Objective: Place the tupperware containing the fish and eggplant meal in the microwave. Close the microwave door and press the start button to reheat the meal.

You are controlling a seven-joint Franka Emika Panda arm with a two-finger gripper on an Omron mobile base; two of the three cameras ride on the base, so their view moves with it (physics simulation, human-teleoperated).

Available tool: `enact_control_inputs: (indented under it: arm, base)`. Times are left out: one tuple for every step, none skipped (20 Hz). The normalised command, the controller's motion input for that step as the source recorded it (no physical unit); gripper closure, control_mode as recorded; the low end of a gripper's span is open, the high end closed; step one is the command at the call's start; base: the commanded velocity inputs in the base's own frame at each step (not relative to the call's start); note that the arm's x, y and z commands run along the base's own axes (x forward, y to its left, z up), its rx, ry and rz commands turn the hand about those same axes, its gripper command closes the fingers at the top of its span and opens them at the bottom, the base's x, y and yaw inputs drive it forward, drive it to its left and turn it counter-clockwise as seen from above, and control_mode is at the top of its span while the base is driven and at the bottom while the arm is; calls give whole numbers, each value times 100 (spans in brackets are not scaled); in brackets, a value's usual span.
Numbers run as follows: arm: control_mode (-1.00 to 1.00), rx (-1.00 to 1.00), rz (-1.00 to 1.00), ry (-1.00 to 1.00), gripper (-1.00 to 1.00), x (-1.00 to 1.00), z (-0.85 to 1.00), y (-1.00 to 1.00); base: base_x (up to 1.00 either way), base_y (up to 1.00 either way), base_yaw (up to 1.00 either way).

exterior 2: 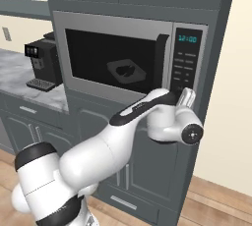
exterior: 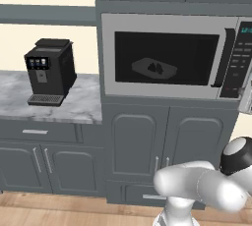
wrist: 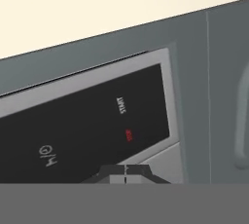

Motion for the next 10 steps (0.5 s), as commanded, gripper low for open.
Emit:
enact_control_inputs:
  arm:
    - [-100, 0, 0, 0, 100, 19, -13, -3]
    - [-100, 0, 0, 0, 100, 19, -16, -7]
    - [-100, 0, 0, 0, 100, 19, -15, -10]
    - [-100, 0, 0, 0, 100, 19, -15, -11]
    - [-100, 0, 0, 0, 100, 19, -15, -11]
    - [-100, 0, 0, 0, 100, 19, -15, -11]
    - [-100, 0, 0, 0, 100, 19, -15, -12]
    - [-100, 0, 0, 0, 100, 19, -13, -14]
    - [-100, 0, -1, 0, 100, 17, -11, -14]
    - [-100, 0, -1, 0, 100, 16, -10, -15]
  base:
    - [0, 0, 0]
    - [0, 0, 0]
    - [0, 0, 0]
    - [0, 0, 0]
    - [0, 0, 0]
    - [0, 0, 0]
    - [0, 0, 0]
    - [0, 0, 0]
    - [0, 0, 0]
    - [0, 0, 0]
